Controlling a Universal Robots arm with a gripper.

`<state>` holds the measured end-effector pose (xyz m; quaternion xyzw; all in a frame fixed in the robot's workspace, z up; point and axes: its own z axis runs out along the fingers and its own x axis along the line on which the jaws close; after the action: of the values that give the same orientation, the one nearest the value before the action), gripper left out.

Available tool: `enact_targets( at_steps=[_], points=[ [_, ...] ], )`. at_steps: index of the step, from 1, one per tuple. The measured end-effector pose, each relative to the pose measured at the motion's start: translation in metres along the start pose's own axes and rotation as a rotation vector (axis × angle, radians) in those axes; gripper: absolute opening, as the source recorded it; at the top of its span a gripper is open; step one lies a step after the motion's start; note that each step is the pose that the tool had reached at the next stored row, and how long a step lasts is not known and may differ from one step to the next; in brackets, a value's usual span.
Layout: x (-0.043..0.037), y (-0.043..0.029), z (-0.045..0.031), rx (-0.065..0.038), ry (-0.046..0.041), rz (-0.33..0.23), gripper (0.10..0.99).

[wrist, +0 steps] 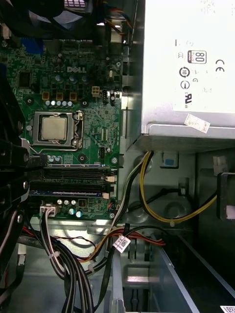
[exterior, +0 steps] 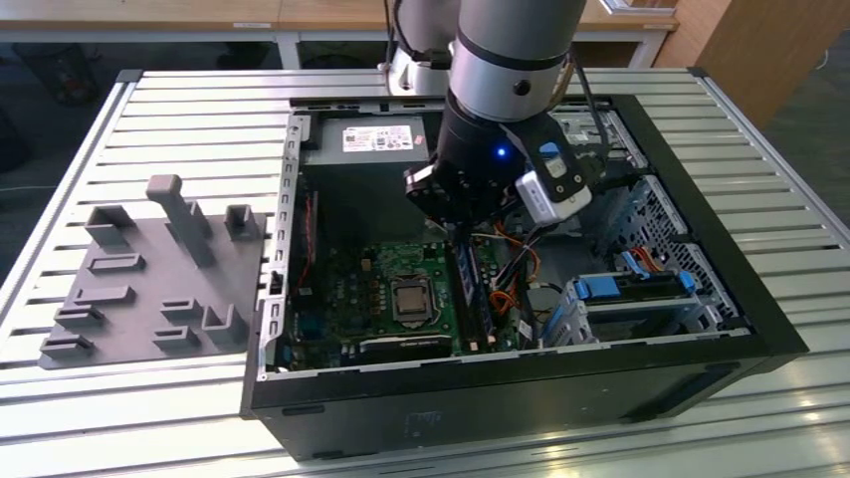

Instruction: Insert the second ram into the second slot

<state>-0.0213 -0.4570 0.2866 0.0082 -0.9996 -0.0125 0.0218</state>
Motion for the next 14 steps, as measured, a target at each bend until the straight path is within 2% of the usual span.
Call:
enact_targets(
  at_steps=[4, 14],
  points=[
    [-0.0007, -0.0001, 0.0038, -0.001, -0.0005, 0.023, 0.133],
    [-0.0016, -0.0005, 0.0213, -0.001, 0.0021, 0.026, 0.133]
  ],
)
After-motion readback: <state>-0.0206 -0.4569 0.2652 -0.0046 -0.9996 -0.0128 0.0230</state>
